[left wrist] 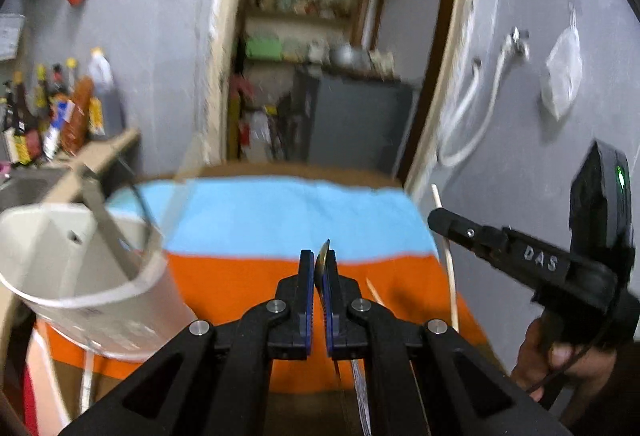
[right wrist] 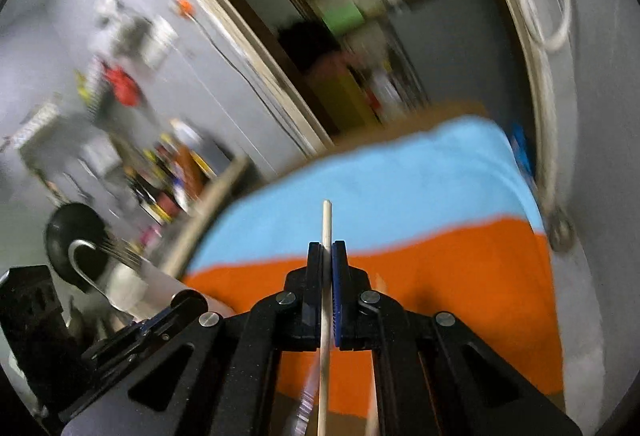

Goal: Organize utensils
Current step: 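Lift the gold spoon and chopstick over the white holder and release them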

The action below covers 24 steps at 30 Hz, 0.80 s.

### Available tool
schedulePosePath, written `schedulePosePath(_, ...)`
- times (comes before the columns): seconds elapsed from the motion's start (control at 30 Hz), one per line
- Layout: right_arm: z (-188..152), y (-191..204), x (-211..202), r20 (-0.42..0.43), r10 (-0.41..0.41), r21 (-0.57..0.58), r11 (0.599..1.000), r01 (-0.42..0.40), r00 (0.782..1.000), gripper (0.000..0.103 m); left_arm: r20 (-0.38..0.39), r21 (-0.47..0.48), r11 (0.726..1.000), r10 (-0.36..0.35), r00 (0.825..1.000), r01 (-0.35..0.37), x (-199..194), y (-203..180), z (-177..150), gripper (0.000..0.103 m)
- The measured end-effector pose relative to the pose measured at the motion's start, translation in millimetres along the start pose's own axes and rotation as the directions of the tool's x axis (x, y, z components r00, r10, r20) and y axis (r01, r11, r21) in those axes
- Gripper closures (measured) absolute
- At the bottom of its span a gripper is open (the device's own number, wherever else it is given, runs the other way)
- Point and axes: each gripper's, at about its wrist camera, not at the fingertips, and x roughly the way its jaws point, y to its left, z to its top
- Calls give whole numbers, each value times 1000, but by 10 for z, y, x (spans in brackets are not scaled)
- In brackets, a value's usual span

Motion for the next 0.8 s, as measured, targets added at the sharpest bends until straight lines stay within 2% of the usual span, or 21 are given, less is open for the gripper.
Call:
schedulePosePath(0.1,87,283,-81,110,95,-46,995,-90,989,99,86,-31,998,48,995,-46,-238,139,176,99)
schedulePosePath(0.2,164,577,-104,185,168,-104,983,-151,968,99,146,-58,994,98,985,-90,-425,312,332,99)
schedulePosePath(0.4,278,1289,-66,273,333,-236,933,-272,903,99,230,-113,977,203,952,-181,-687,741,548,99)
schedulePosePath(0.47,311,1494,-43,296,381,-263,914,-309,876,99,260,-139,966,246,934,-216,-766,901,611,99)
schedulePosePath(0.57,332,1735,0,330,428,-292,894,-340,841,99,295,-172,948,308,904,-267,-834,1157,694,99)
schedulePosePath(0.67,326,1917,106,361,449,-306,885,-351,817,99,315,-204,931,356,880,-303,-836,1413,748,99)
schedulePosePath(0.8,235,2132,207,432,420,-312,900,-304,798,99,315,-257,912,391,865,-319,-752,1725,721,99)
